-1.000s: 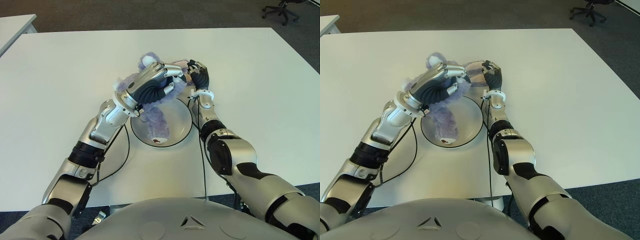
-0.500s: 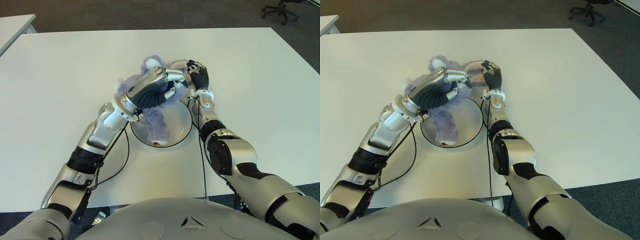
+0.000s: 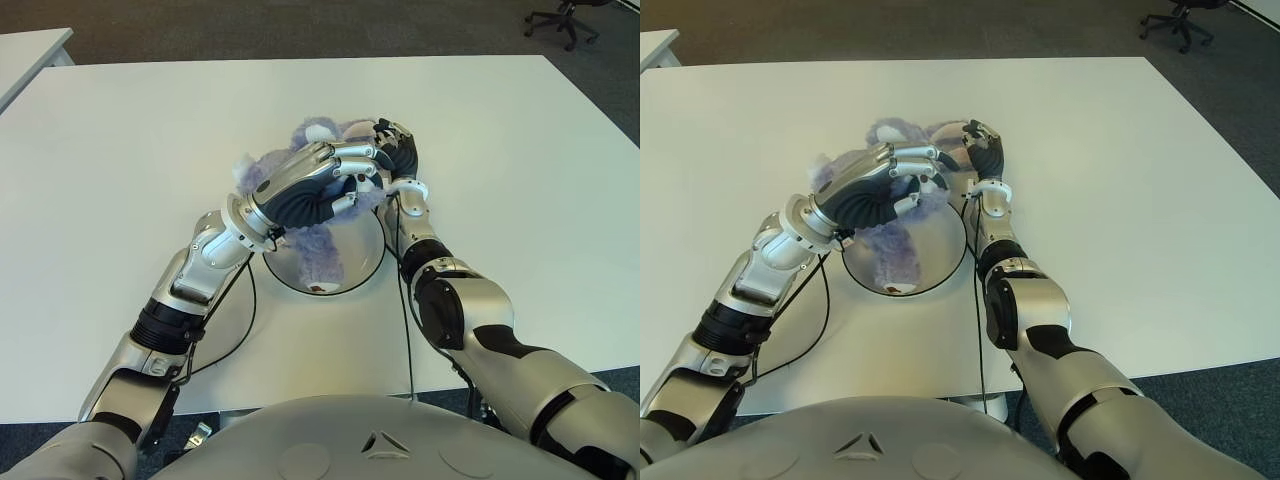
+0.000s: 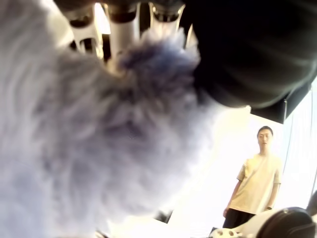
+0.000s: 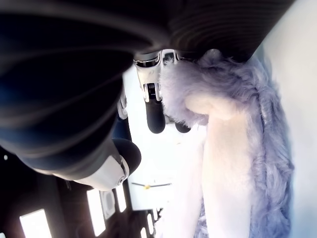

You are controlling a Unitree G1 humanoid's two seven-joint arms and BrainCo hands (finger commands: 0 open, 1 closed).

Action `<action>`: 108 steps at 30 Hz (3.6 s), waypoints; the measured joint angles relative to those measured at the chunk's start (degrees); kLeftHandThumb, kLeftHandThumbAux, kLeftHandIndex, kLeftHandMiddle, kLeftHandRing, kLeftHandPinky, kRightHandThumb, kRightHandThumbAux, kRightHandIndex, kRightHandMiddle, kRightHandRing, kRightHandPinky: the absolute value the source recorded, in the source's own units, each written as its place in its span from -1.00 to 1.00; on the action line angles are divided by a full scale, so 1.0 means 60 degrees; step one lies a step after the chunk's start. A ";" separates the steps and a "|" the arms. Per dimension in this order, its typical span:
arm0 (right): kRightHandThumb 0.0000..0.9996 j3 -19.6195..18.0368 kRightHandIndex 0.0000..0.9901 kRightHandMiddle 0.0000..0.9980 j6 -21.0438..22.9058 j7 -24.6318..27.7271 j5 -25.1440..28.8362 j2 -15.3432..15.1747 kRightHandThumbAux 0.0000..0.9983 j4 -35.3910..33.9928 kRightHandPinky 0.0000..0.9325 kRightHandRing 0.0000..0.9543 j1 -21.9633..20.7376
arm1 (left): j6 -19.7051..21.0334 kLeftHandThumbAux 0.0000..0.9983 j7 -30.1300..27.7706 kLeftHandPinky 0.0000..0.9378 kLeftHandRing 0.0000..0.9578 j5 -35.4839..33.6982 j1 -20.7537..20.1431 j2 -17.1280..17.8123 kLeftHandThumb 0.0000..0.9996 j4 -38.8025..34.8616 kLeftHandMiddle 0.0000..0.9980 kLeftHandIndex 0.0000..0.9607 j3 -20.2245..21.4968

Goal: Put the doll into the plate.

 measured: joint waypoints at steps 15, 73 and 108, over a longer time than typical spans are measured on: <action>0.37 0.0059 -0.20 -0.66 0.0001 -0.0031 -0.0058 0.0000 0.47 0.0000 -0.58 -0.68 -0.0002 | -0.0162 0.43 -0.0289 -0.39 -0.43 0.0001 0.0095 0.0038 0.38 -0.0276 -0.46 -0.16 -0.0046; 0.37 0.0220 -0.20 -0.82 0.0024 -0.0287 -0.0073 0.0182 0.49 -0.0375 -0.88 -0.85 0.0094 | -0.0167 -0.16 0.0352 -1.00 -0.99 0.0477 0.0361 -0.0526 -0.47 0.0158 -0.95 -1.00 0.0137; 0.37 0.0721 -0.20 -0.80 0.0962 -0.0608 -0.0062 0.0275 0.48 -0.1229 -0.67 -0.78 0.0347 | -0.0483 -0.40 0.0785 -1.00 -1.00 0.1177 0.0428 -0.0279 -0.57 0.0013 -1.00 -1.00 0.0291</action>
